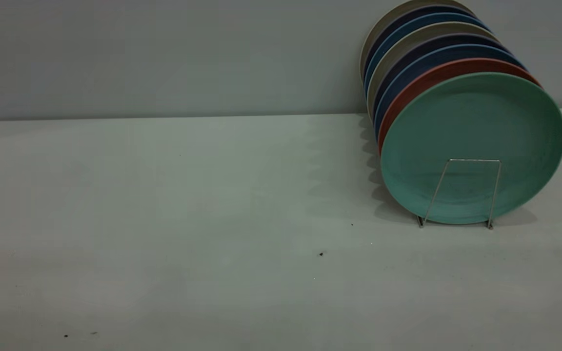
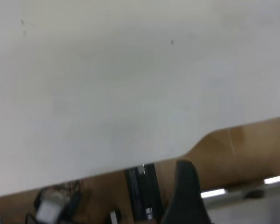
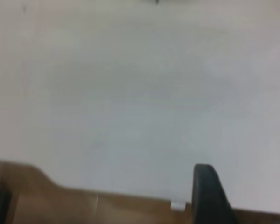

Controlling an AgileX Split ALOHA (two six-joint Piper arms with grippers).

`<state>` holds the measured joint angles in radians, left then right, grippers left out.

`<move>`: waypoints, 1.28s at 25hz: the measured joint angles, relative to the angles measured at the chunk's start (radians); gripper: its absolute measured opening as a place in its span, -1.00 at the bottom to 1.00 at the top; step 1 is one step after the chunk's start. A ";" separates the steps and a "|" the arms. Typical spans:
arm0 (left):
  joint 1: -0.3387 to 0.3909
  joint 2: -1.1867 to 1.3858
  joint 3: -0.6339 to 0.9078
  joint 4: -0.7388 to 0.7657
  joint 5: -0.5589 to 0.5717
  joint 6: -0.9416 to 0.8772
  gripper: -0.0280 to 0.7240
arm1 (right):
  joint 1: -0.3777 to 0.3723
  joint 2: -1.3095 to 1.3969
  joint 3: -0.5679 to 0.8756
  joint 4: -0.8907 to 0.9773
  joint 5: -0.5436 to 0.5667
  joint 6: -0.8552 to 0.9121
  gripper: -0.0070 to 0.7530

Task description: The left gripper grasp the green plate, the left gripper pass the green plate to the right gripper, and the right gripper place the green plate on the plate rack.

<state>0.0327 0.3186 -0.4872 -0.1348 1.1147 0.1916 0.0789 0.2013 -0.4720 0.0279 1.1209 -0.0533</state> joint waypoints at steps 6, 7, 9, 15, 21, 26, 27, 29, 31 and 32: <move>0.000 -0.169 0.000 0.000 0.006 0.000 0.65 | -0.042 -0.179 0.000 0.000 0.005 0.001 0.08; 0.000 -0.200 0.000 0.000 0.008 0.000 0.65 | -0.042 -0.201 0.000 0.000 0.007 0.001 0.08; 0.000 -0.260 0.000 0.000 0.012 0.000 0.65 | -0.042 -0.218 0.000 0.001 0.012 0.001 0.08; 0.000 -0.339 0.000 -0.001 0.024 0.000 0.65 | -0.042 -0.218 0.000 0.001 0.012 0.001 0.08; 0.000 -0.340 0.000 -0.002 0.024 0.000 0.65 | -0.042 -0.218 0.000 0.001 0.012 0.001 0.08; 0.000 -0.340 0.000 -0.002 0.024 0.000 0.65 | -0.042 -0.218 0.000 0.001 0.012 0.001 0.08; 0.000 -0.340 0.000 -0.002 0.024 0.000 0.65 | -0.042 -0.218 0.000 0.001 0.012 0.001 0.08; 0.000 -0.340 0.000 -0.002 0.024 0.000 0.65 | -0.042 -0.218 0.000 0.001 0.012 0.001 0.08; 0.000 -0.340 0.000 -0.002 0.024 0.000 0.65 | -0.042 -0.218 0.000 0.001 0.012 0.001 0.08; 0.000 -0.340 0.000 -0.002 0.024 0.000 0.65 | -0.042 -0.218 0.000 0.001 0.012 0.001 0.08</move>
<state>0.0327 -0.0218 -0.4872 -0.1370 1.1392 0.1916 0.0374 -0.0168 -0.4720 0.0291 1.1332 -0.0524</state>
